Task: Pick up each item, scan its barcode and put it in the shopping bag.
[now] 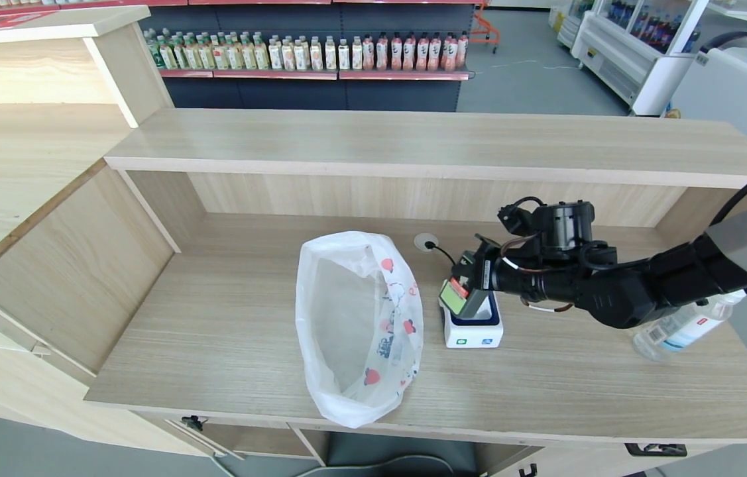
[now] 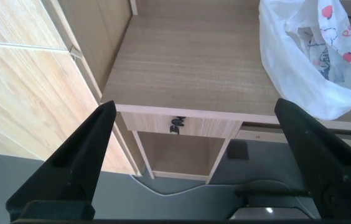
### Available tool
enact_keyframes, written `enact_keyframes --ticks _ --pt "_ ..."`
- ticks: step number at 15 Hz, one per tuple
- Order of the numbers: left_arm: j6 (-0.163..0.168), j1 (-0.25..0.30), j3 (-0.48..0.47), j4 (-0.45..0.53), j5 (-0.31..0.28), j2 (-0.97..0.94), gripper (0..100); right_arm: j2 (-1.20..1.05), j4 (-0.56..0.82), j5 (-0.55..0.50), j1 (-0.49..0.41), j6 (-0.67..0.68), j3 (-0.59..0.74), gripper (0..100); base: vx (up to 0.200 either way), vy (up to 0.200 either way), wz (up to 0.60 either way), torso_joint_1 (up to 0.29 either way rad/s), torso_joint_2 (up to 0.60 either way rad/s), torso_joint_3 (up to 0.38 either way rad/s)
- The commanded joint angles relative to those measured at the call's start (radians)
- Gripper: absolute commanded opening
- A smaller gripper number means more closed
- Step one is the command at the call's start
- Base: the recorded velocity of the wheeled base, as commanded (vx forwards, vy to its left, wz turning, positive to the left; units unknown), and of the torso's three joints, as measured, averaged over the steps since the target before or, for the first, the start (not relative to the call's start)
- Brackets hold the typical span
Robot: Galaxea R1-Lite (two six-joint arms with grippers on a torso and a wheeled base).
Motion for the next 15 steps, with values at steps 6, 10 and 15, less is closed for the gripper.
enact_keyframes --ticks 6,10,15 --pt "-0.002 0.000 0.000 0.000 0.000 0.000 100 -0.202 -0.010 -0.107 -0.006 -0.177 0.048 0 0.000 0.000 0.00 0.000 0.00 0.000" --pt "0.000 0.000 0.000 -0.001 0.000 0.000 100 -0.303 -0.127 -0.197 -0.036 -0.433 0.187 0 0.000 0.000 0.00 0.000 0.00 0.000" --pt "0.001 0.000 0.000 0.000 0.000 0.000 100 -0.366 -0.144 -0.170 -0.005 -0.394 0.283 0 0.000 0.000 0.00 0.000 0.00 0.000"
